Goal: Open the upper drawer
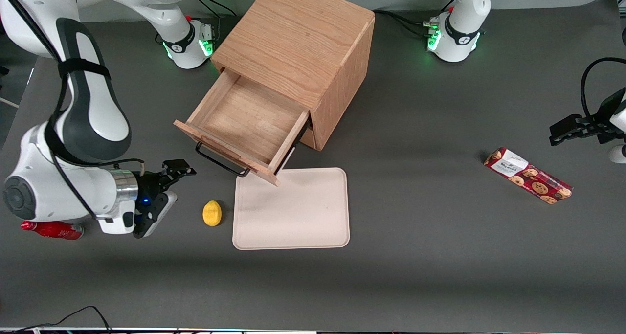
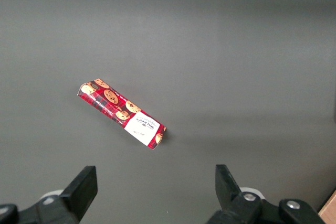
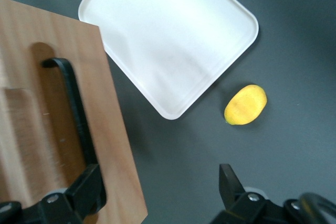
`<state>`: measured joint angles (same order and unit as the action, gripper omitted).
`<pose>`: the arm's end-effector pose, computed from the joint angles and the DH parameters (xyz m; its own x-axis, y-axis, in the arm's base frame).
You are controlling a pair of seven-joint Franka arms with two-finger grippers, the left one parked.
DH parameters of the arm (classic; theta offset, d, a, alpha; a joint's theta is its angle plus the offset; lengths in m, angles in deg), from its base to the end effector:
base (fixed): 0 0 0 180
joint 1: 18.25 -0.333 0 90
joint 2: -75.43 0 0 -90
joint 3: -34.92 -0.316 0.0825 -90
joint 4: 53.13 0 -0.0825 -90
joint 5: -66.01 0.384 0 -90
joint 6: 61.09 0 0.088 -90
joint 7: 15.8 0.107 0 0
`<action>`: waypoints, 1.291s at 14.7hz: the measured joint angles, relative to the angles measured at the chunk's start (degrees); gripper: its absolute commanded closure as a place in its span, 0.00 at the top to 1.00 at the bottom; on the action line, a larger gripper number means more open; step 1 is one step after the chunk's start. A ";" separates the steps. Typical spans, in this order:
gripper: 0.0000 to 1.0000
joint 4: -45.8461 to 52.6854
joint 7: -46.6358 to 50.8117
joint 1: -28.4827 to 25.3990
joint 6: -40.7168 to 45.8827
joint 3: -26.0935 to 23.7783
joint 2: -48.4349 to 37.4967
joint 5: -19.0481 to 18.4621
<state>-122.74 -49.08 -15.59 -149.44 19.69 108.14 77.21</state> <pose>0.6793 0.1285 0.4430 0.7246 0.6892 -0.0059 0.6312 -0.6670 -0.3959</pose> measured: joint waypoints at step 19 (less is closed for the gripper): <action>1.00 -26.74 49.16 0.53 3.58 6.62 -36.43 -9.50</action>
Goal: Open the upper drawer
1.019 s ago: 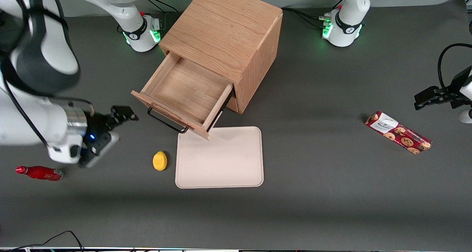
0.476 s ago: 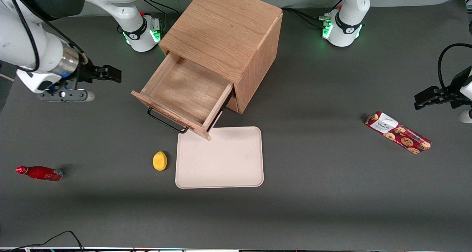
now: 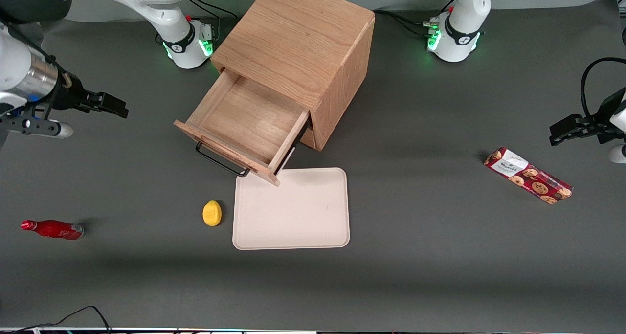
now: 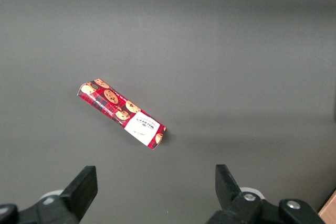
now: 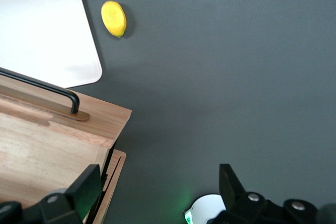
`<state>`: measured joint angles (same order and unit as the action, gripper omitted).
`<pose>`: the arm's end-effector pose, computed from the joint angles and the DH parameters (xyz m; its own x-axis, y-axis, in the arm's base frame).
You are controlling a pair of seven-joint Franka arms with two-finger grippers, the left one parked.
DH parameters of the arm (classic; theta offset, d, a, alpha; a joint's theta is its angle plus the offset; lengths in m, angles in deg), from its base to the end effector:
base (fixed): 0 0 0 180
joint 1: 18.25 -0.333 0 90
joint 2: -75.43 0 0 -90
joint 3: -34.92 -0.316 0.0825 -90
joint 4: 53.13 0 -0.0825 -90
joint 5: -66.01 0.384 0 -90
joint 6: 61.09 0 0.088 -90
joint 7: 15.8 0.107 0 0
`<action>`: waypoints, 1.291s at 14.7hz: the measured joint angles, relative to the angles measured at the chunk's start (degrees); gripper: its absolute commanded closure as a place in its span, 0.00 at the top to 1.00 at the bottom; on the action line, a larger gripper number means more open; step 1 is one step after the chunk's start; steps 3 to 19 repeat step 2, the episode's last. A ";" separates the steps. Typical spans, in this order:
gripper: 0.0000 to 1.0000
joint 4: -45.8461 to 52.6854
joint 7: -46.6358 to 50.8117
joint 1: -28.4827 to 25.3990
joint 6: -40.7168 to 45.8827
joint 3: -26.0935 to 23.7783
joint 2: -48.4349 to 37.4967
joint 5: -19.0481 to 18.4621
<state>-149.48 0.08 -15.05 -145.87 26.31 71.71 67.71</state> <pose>0.5191 0.0550 0.6001 0.9737 -0.1816 -0.1375 -0.1808 -0.9834 0.0184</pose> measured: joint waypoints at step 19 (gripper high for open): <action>1.00 0.10 0.00 -0.09 -0.86 -0.13 -1.41 -0.19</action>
